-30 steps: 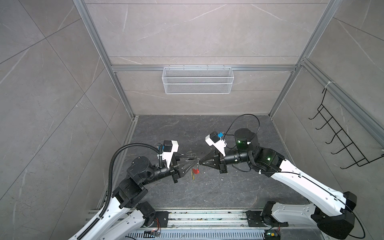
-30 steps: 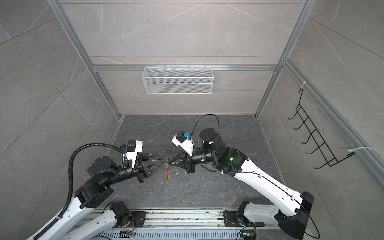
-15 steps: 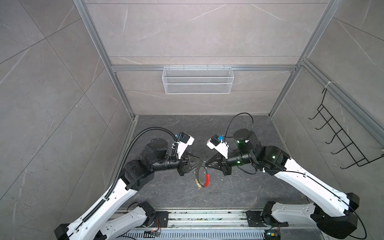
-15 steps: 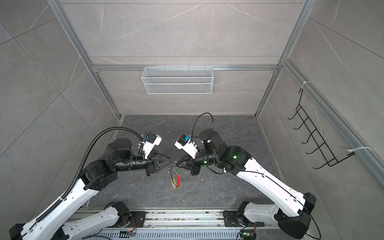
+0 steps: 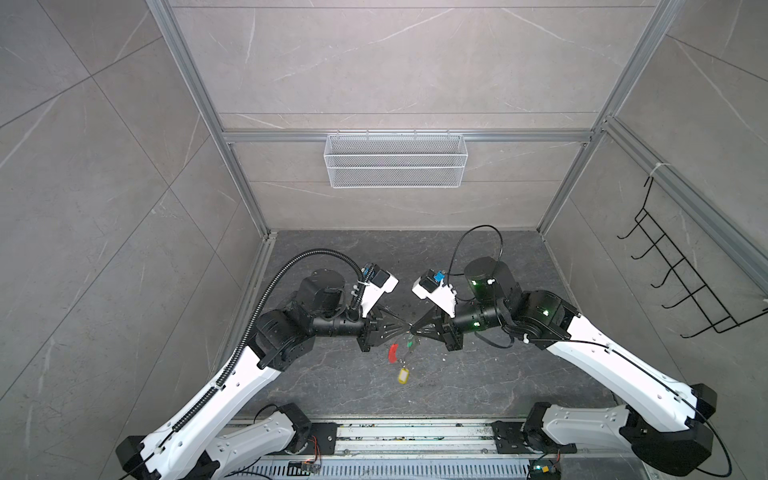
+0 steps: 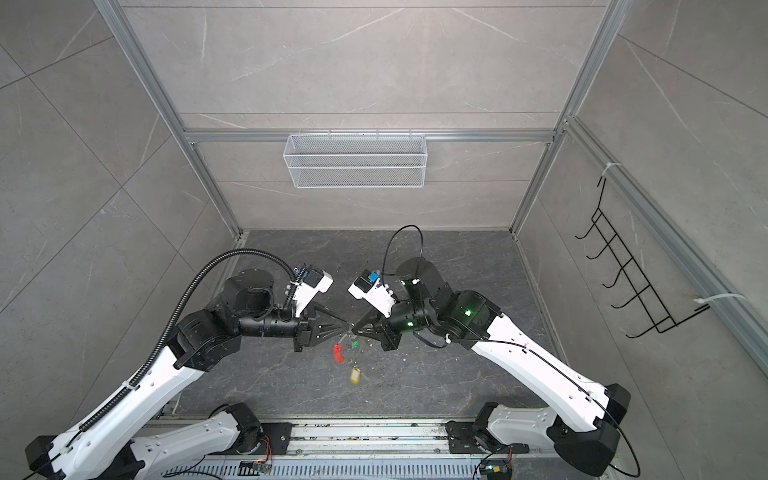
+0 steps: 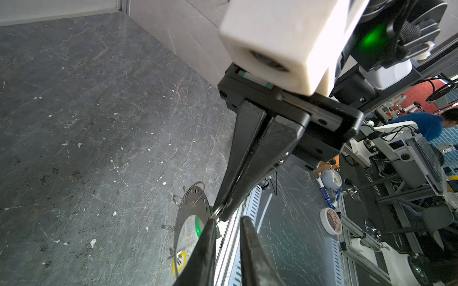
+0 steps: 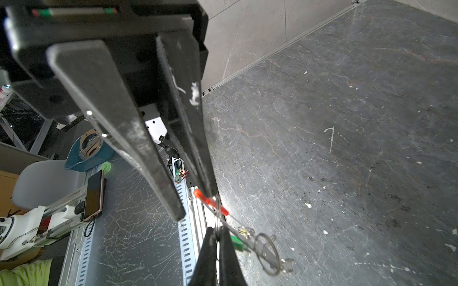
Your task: Remove the keys from the keyring
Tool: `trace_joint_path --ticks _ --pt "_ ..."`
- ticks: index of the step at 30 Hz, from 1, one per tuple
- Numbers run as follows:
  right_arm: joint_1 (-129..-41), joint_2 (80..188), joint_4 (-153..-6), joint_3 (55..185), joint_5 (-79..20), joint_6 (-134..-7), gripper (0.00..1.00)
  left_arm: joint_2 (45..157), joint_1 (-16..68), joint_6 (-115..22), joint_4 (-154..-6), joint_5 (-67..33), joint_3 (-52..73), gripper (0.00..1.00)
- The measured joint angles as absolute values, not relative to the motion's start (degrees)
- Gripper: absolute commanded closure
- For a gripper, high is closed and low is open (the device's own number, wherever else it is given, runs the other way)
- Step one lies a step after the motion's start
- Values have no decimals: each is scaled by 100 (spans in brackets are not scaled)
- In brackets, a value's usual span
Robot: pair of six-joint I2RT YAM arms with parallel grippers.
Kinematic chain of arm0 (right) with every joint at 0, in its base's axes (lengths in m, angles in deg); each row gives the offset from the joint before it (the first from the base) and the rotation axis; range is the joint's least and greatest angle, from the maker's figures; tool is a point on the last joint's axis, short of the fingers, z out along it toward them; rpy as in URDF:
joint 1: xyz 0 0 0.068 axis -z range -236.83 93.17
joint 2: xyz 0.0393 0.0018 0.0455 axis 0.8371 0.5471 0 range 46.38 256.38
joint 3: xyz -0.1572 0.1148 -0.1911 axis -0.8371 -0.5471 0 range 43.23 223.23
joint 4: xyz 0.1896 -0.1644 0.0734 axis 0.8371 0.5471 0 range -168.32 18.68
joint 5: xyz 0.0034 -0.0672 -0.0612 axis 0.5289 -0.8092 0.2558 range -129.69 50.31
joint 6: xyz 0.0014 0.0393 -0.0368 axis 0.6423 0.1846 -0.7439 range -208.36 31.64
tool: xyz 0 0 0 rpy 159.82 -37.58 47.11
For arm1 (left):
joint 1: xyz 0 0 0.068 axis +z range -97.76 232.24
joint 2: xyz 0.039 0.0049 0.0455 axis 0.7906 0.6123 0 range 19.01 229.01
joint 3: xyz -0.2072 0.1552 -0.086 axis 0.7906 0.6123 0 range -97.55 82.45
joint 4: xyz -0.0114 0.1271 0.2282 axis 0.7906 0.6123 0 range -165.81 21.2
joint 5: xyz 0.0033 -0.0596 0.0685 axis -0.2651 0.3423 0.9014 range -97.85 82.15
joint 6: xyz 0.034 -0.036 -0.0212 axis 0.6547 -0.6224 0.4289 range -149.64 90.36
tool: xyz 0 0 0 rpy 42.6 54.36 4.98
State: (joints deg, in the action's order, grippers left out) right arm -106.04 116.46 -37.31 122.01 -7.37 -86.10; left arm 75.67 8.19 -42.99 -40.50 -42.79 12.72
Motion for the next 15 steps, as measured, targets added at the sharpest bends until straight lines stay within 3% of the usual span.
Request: trace_joint_path --ticks 11,15 --pt "-10604 11727 -3585 12221 -735 -8612 100 7738 819 -4211 -3971 -4287 1237 77" --pt "-10604 11727 -3589 12221 -735 -8649 100 7725 819 -4126 -3875 -4198 1162 69"
